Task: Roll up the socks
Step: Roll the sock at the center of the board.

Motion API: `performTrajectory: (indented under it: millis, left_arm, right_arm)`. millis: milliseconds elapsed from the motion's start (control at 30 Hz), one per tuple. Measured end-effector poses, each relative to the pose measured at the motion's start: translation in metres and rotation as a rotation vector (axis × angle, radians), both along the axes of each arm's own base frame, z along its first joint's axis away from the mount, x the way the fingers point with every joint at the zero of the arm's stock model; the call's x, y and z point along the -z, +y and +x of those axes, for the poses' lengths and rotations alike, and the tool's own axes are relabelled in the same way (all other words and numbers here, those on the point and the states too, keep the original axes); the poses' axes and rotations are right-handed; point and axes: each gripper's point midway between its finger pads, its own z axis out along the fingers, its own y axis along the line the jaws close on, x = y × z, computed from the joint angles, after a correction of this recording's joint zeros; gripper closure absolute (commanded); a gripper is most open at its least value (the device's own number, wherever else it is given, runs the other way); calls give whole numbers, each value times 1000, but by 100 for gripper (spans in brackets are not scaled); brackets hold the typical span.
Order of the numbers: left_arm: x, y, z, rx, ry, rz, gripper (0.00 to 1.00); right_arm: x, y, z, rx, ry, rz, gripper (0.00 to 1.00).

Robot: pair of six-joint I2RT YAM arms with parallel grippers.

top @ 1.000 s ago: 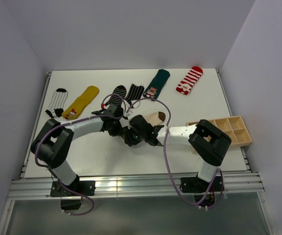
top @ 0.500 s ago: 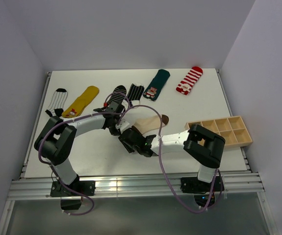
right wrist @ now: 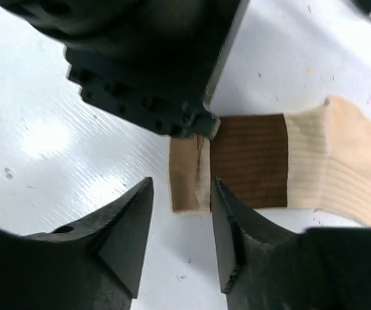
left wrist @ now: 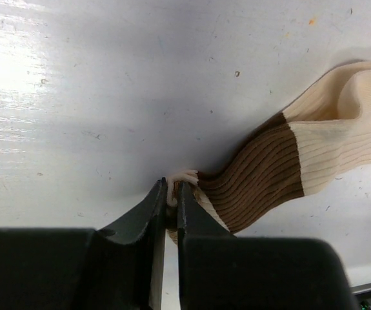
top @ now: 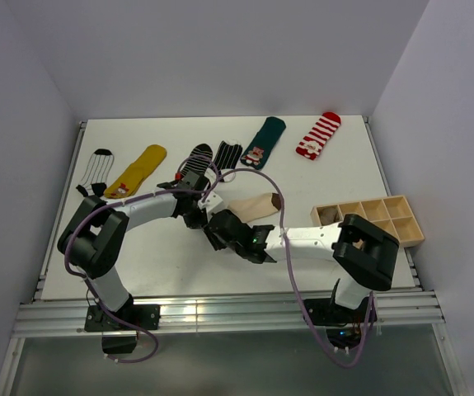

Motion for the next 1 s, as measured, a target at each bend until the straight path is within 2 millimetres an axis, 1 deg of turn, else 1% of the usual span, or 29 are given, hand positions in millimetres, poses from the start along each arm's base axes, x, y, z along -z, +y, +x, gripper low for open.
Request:
performTrajectory:
  millis: [67, 133, 267, 333, 367, 433, 533, 567, 633, 667, 833, 900, 1000]
  left_arm:
    - [0, 0, 0, 1, 1, 0, 89]
    - [0, 0, 0, 3, 0, 0, 89]
    - [0, 0, -1, 5, 3, 2, 89]
    - [0, 0, -1, 6, 7, 3, 89]
    - [0, 0, -2, 8, 8, 3, 89]
    - [0, 0, -2, 9, 10, 3, 89]
    - [0, 0, -2, 9, 11, 3, 89]
    - [0, 0, -2, 9, 11, 3, 89]
    - [0, 0, -2, 9, 11, 3, 89]
    - [0, 0, -2, 8, 11, 3, 89]
    - [1, 4, -1, -15, 3, -20, 89]
    - [2, 7, -1, -37, -4, -31, 88]
    - [1, 13, -1, -79, -19, -45, 82]
  right_arm:
    - [-4, 3, 1, -9, -11, 10, 54]
    - [-2, 4, 0, -22, -10, 2, 55]
    - [14, 4, -2, -36, 15, -30, 57]
    - [25, 3, -4, -42, 33, -50, 59]
    - [29, 3, -5, -43, 40, -58, 62]
    - [35, 2, -6, -46, 51, -70, 63]
    - [42, 1, -7, -45, 60, -82, 74]
    - [45, 1, -7, -43, 65, -87, 83]
    - [49, 1, -7, -41, 70, -93, 93]
    - [49, 2, -7, -38, 71, -90, 100]
    - [49, 2, -6, -31, 102, -64, 100]
    - [48, 3, -4, -39, 151, -27, 100]
    - [48, 1, 2, -43, 258, 47, 100]
